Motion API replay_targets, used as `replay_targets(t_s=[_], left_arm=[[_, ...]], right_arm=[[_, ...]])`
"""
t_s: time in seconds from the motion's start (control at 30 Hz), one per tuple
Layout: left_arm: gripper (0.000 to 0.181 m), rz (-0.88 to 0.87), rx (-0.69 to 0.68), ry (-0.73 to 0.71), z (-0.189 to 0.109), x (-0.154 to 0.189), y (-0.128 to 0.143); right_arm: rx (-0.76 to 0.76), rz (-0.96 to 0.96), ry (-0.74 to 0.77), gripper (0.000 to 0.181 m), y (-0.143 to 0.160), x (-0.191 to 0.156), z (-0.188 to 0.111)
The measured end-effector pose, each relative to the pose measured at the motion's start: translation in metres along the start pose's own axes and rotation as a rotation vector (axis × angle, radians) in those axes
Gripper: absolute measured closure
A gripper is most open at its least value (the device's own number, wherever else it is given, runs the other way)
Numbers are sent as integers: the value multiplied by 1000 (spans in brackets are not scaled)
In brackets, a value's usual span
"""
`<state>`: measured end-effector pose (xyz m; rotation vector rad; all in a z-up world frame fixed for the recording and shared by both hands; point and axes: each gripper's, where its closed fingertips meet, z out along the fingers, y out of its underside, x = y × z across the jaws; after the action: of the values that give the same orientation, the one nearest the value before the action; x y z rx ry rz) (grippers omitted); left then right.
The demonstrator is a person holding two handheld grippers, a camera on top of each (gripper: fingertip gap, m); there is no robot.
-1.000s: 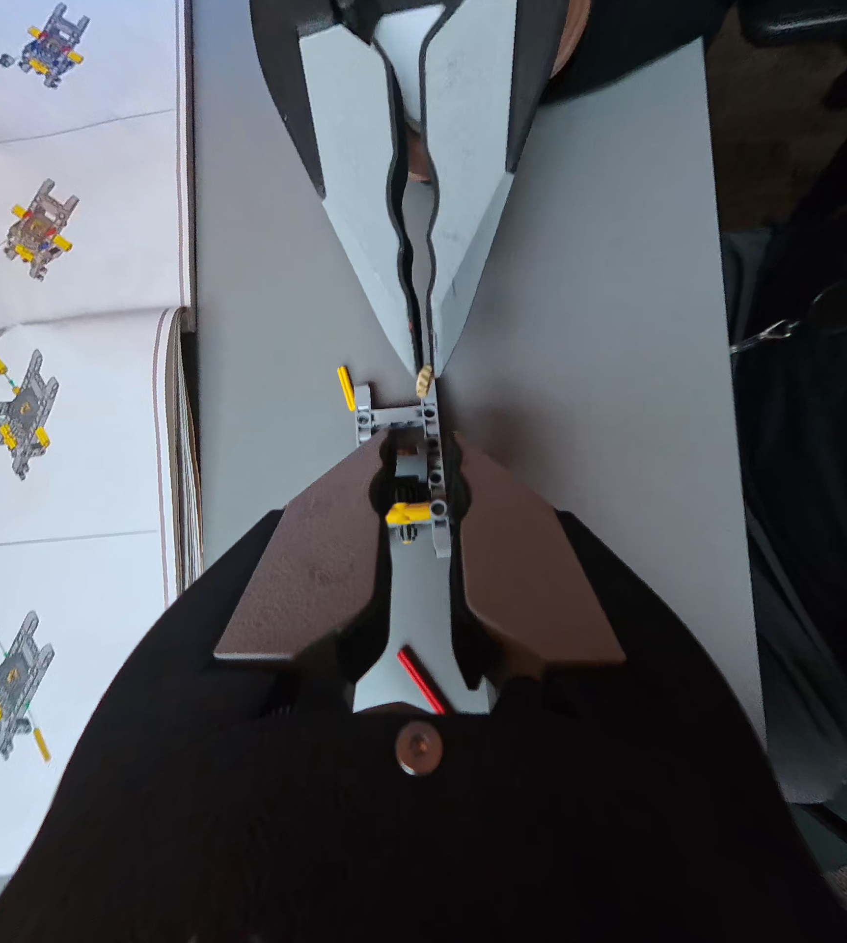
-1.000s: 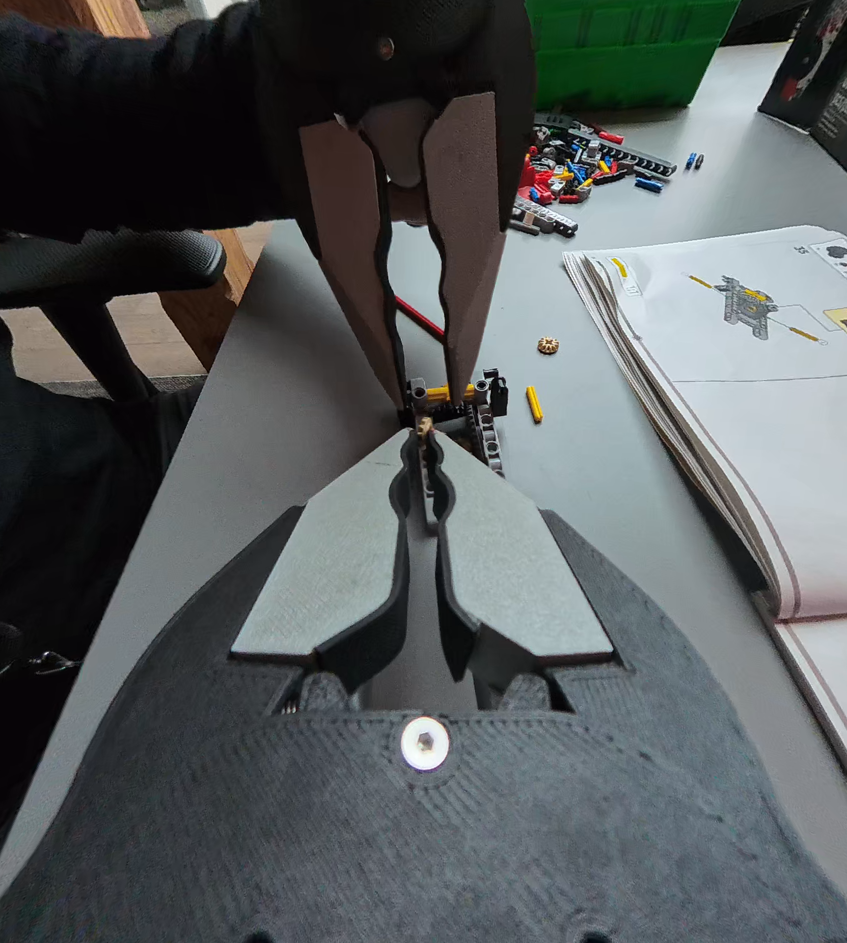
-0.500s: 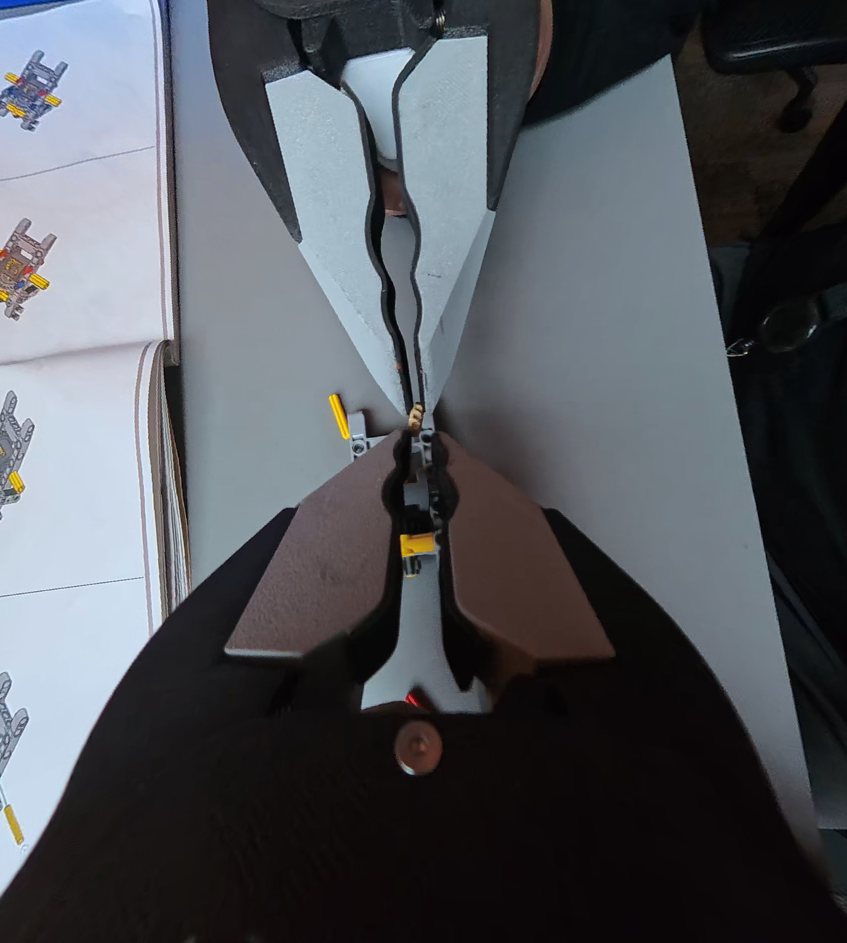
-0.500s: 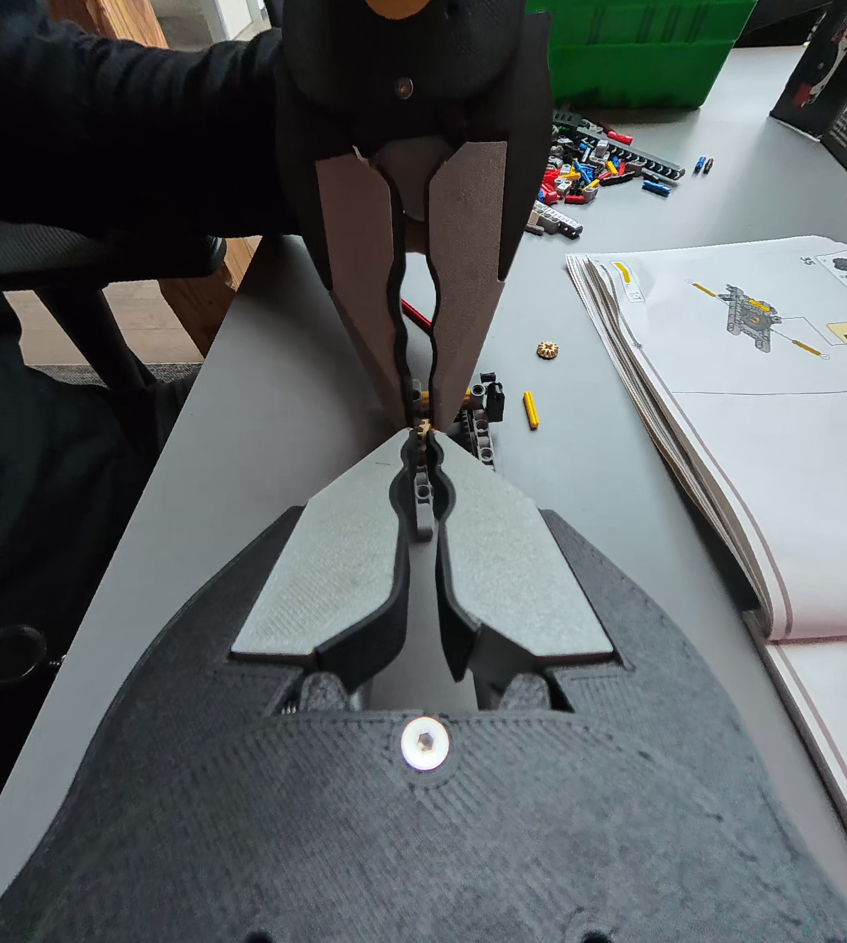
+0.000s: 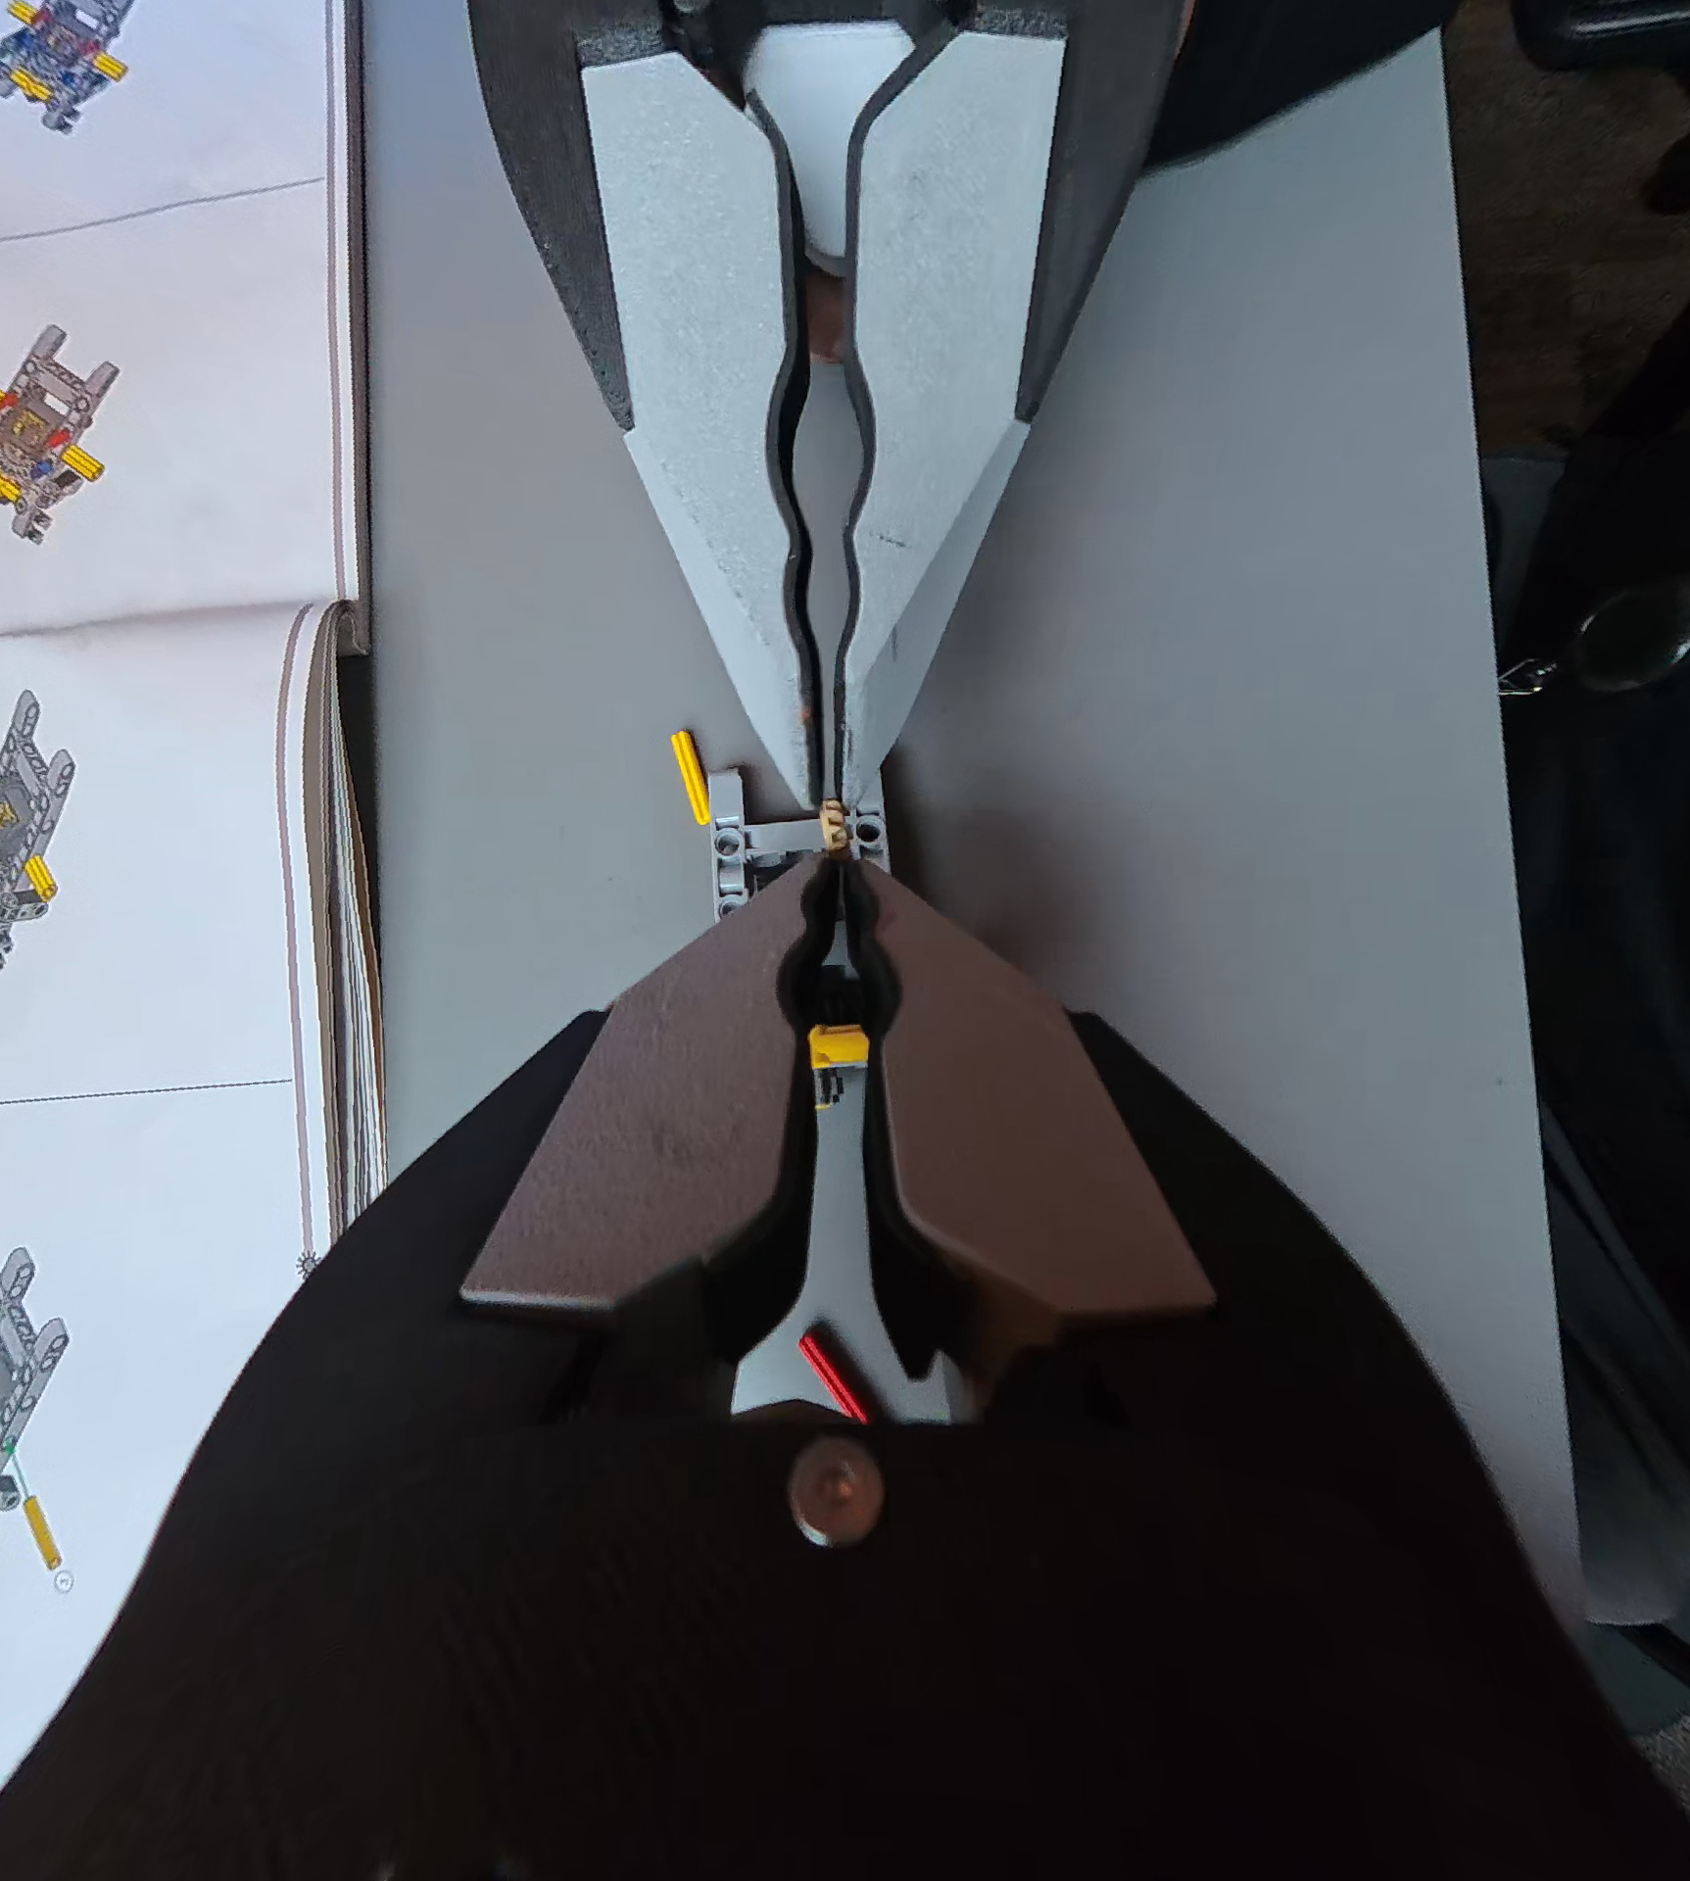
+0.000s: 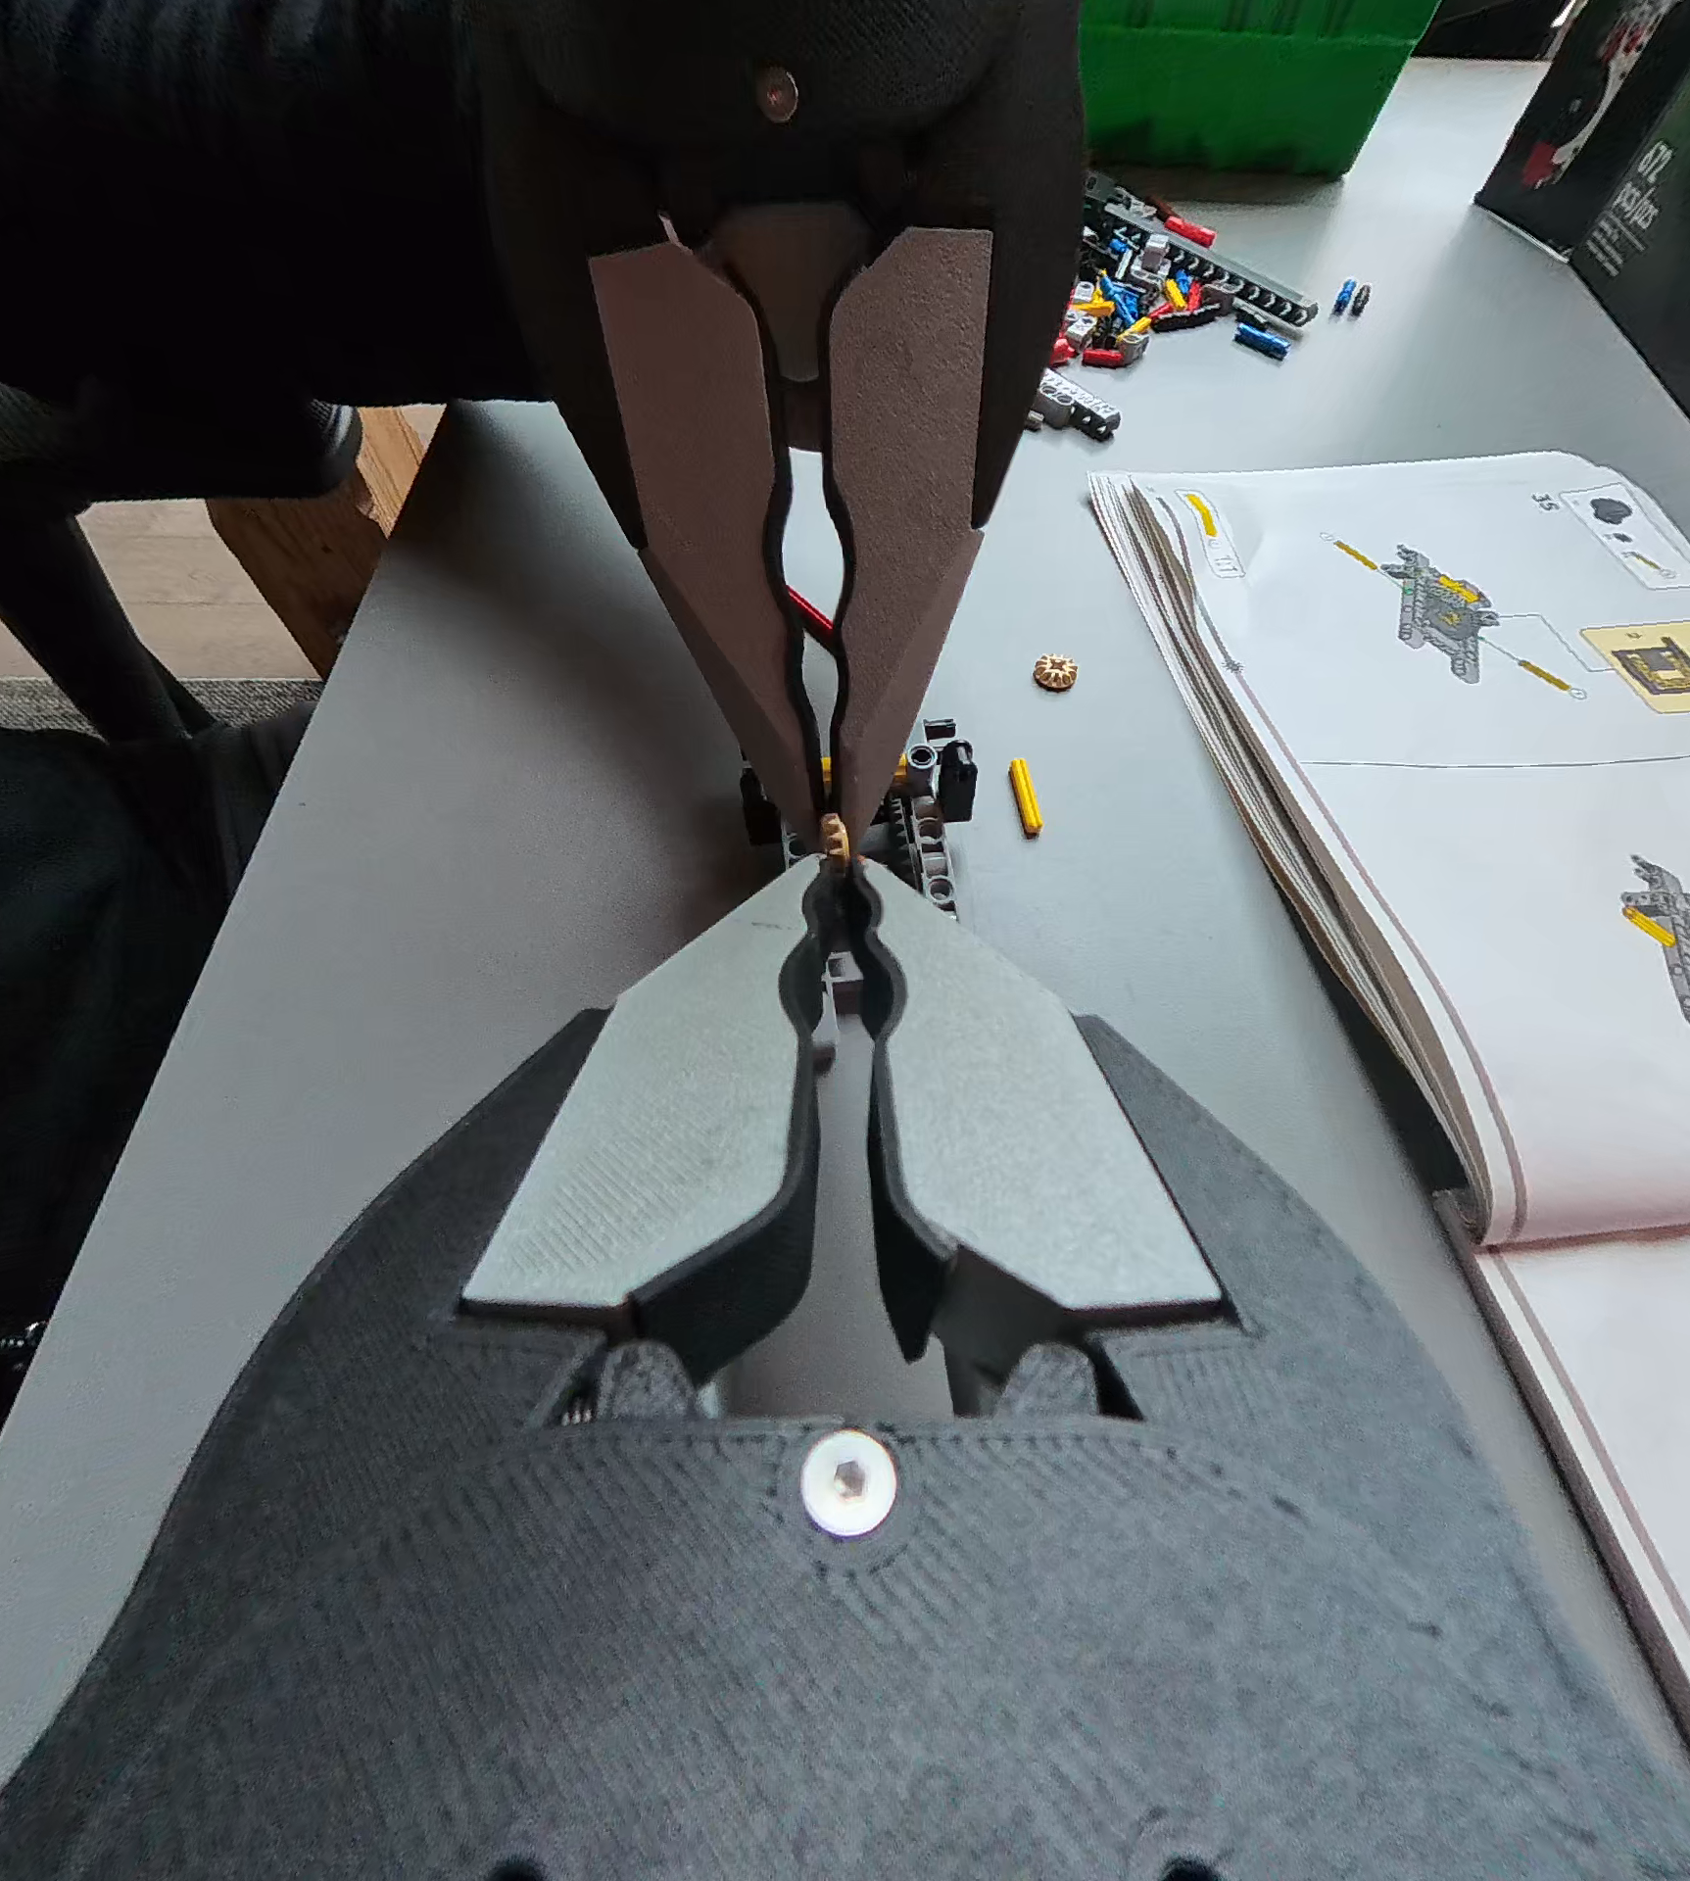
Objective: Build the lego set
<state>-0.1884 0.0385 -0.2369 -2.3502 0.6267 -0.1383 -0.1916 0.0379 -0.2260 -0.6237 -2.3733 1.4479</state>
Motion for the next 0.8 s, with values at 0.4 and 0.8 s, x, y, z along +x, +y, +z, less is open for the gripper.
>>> replay_targets(t_s=[0.4, 0.8], left_arm=[[181, 5, -11, 11, 0, 2, 3], [181, -19, -56, -43, -12, -10, 15]], right_arm=[[-17, -51, 23, 181, 1, -2, 3], [-36, 31, 66, 177, 8, 15, -5]])
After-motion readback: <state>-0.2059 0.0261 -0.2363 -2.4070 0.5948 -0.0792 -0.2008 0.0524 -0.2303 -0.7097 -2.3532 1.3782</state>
